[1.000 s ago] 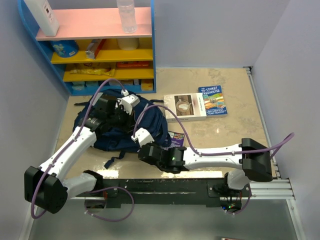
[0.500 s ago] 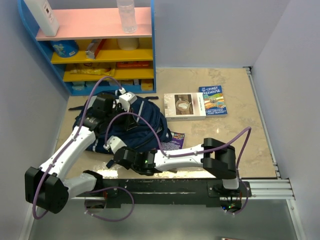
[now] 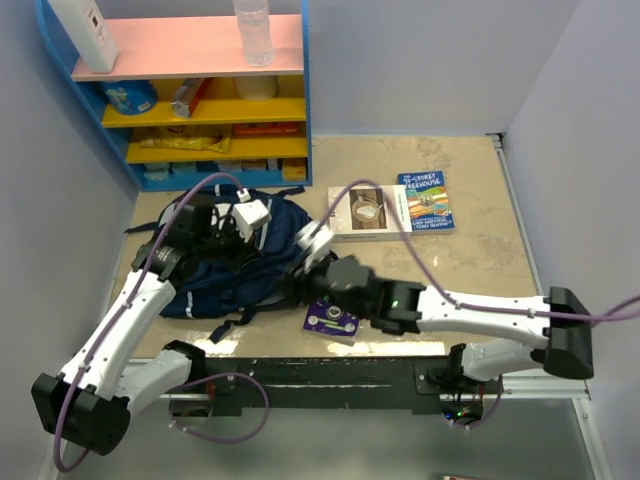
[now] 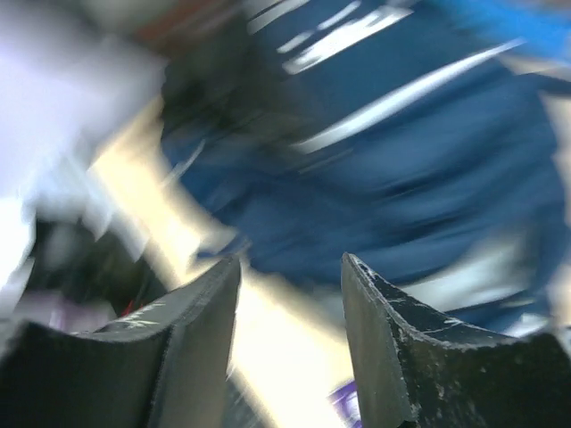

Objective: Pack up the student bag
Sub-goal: Unzip the student bag at the center of the board, then pick up the book from the center of the board.

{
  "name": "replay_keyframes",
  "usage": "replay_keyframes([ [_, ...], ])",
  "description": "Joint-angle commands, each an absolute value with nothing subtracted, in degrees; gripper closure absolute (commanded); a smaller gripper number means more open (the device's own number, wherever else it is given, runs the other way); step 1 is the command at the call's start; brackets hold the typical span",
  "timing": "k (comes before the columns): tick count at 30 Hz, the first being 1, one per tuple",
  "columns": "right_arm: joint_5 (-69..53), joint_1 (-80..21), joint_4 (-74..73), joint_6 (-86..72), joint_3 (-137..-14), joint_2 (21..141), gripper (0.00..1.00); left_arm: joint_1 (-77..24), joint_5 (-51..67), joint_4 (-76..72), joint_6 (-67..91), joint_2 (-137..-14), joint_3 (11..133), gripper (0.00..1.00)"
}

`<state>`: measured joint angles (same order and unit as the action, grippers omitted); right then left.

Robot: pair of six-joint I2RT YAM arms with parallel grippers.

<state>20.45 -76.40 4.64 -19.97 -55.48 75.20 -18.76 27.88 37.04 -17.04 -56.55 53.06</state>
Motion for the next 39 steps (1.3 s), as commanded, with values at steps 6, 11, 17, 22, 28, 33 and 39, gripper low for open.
replay_keyframes([
  [6, 13.3, -59.8, 5.9, -25.5, -50.1, 77.0, 0.45, -18.2, 26.5, 45.7, -34.0, -52.6, 64.3, 1.0],
  [11, 15.7, -57.0, 5.8, -27.9, -46.9, 76.7, 0.44, -18.2, 20.2, 49.2, -38.4, -50.5, 69.7, 1.0],
  [17, 20.9, -52.4, -2.3, -31.3, -44.1, 74.9, 0.41, -18.1, 15.5, 54.1, -42.4, -49.2, 67.0, 1.0],
  [22, 22.3, -50.1, -9.1, -38.7, -39.9, 69.8, 0.39, -18.1, 15.4, 51.2, -41.3, -48.1, 62.4, 1.0],
  [28, 21.2, -49.7, -10.2, -47.3, -30.9, 61.8, 0.35, -18.1, 15.9, 47.4, -40.4, -48.0, 56.0, 1.0],
  [33, 17.6, -49.7, -8.1, -51.5, -26.4, 60.8, 0.31, -18.1, 18.6, 46.7, -39.2, -49.3, 54.9, 1.0],
  [39, 14.9, -49.7, -0.8, -53.5, -25.1, 65.6, 0.33, -18.1, 21.7, 46.6, -38.4, -49.5, 55.4, 1.0],
])
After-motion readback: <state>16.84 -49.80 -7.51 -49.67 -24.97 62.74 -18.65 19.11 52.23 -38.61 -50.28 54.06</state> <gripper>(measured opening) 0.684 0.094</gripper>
